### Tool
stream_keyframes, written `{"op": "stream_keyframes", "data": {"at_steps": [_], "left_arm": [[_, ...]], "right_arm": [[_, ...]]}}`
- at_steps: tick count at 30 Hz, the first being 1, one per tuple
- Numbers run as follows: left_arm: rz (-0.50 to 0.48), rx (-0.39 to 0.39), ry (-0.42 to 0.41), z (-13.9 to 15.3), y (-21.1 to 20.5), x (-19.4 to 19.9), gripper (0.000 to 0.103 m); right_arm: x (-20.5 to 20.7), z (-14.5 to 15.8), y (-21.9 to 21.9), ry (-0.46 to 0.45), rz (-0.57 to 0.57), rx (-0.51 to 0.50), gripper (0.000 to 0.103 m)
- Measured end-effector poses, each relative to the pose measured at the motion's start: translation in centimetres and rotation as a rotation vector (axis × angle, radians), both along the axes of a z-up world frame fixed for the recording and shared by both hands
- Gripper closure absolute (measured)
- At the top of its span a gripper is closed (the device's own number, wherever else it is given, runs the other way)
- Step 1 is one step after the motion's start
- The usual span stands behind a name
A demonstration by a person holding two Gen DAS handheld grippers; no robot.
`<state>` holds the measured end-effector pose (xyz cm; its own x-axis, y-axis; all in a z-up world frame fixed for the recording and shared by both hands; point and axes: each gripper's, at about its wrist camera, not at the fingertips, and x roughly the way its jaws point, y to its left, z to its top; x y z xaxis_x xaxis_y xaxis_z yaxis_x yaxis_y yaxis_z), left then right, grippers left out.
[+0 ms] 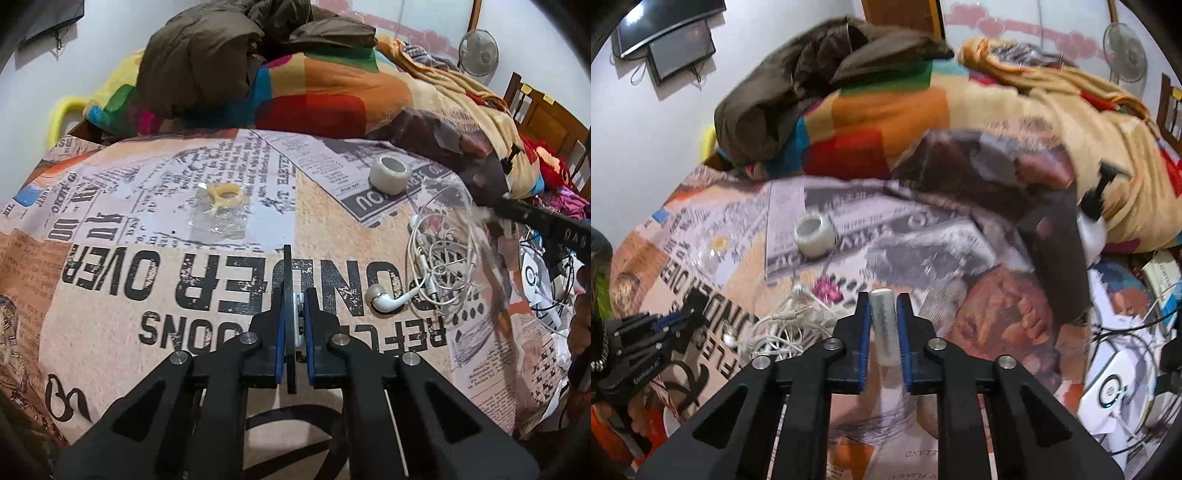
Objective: Collect trash
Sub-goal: 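Carry both held items off the bed over the white floor bin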
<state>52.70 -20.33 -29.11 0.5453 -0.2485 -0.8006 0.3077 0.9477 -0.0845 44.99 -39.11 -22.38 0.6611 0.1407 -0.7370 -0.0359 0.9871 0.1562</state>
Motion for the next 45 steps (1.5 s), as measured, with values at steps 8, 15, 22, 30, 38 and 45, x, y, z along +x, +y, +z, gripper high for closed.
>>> {"op": "stream_keyframes", "data": {"at_steps": [8, 15, 22, 30, 38, 45], "left_arm": [[0.024, -0.049, -0.054, 3.9, 1.9, -1.4, 0.095], [0.049, -0.070, -0.116, 7.9, 4.5, -3.5, 0.095], [0.090, -0.081, -0.155, 10.4, 8.5, -5.9, 0.095], [0.146, -0.089, -0.183, 12.2, 13.9, -9.1, 0.095], [0.205, -0.083, -0.196, 12.8, 19.6, -12.4, 0.095], [0.270, -0.070, -0.203, 13.2, 25.1, -15.6, 0.095]], "right_arm": [[-0.9, 4.6, 0.9, -0.087, -0.010, -0.045, 0.092], [-1.8, 7.2, 4.2, -0.123, 0.017, -0.177, 0.092], [-2.9, 7.4, 7.0, -0.068, 0.069, -0.244, 0.092], [-4.4, 5.4, 10.0, 0.034, 0.100, -0.369, 0.092], [-6.6, 6.3, 11.8, 0.040, 0.079, -0.323, 0.092], [-7.8, 9.2, 18.4, -0.033, 0.157, -0.241, 0.092]]}}
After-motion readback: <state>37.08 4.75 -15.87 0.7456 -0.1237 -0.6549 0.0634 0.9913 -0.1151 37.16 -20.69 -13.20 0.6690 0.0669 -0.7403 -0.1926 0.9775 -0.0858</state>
